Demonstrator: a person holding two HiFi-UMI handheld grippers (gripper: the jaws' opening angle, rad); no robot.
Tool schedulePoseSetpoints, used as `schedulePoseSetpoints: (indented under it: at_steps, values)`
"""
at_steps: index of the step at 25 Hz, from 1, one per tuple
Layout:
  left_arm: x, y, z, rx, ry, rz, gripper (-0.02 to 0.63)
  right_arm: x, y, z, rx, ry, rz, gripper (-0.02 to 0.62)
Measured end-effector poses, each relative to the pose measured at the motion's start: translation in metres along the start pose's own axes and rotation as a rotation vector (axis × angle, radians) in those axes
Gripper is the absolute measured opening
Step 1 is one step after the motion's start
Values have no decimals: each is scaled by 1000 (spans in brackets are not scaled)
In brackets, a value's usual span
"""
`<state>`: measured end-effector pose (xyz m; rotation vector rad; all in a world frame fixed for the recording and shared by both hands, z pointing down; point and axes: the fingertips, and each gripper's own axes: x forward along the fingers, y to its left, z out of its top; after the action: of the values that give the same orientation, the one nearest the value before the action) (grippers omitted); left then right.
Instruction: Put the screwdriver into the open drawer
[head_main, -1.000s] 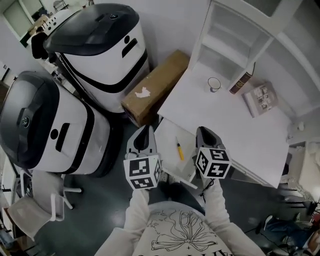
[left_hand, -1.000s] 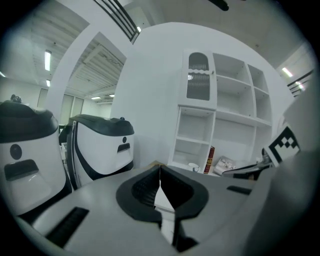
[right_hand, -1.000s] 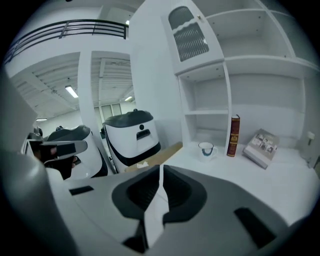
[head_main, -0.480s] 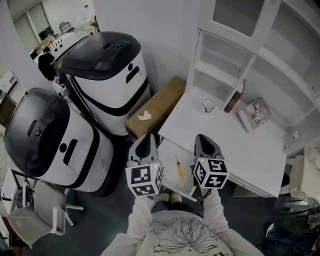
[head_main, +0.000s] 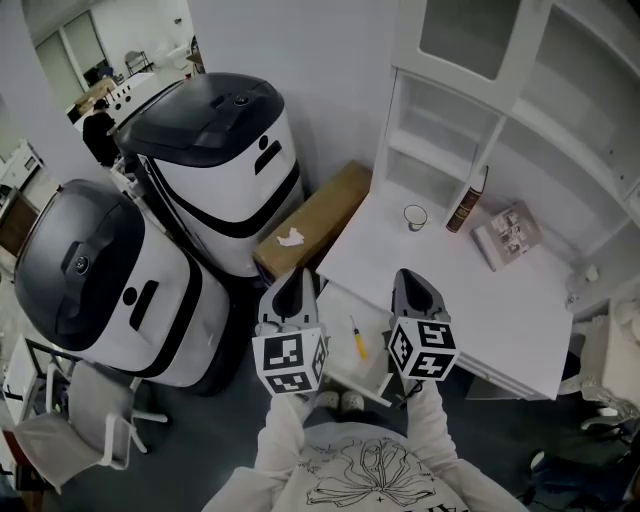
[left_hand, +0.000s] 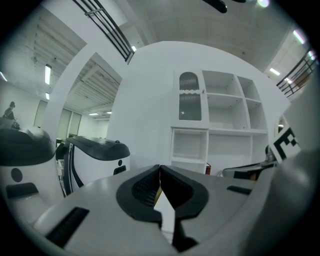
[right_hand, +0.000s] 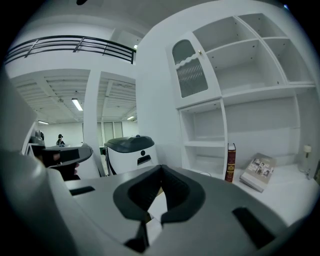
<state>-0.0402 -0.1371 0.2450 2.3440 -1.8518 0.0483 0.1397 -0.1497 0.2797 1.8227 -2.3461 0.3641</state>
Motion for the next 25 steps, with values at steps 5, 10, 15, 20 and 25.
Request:
schedulePoseSetpoints:
  at_steps: [5,10,15,20,25]
  values:
    - [-1,-5,0,5,-2,1,6,-3,-4,1,3,-12,-3,3]
    - [-2,-7,1,9,-6,-2,6,-5,-3,2,0,-22,-3,3]
    - [-3,-5,-1,9,-3,3,6,-4,-2,2,-5,-25,-4,3]
    - [-3,-3,0,11,-2,1,6,-2,0,2,-9,-24,-3,3]
    - [-1,-2,0,14,0,1,6,1,1,3,-16,-24,1,3]
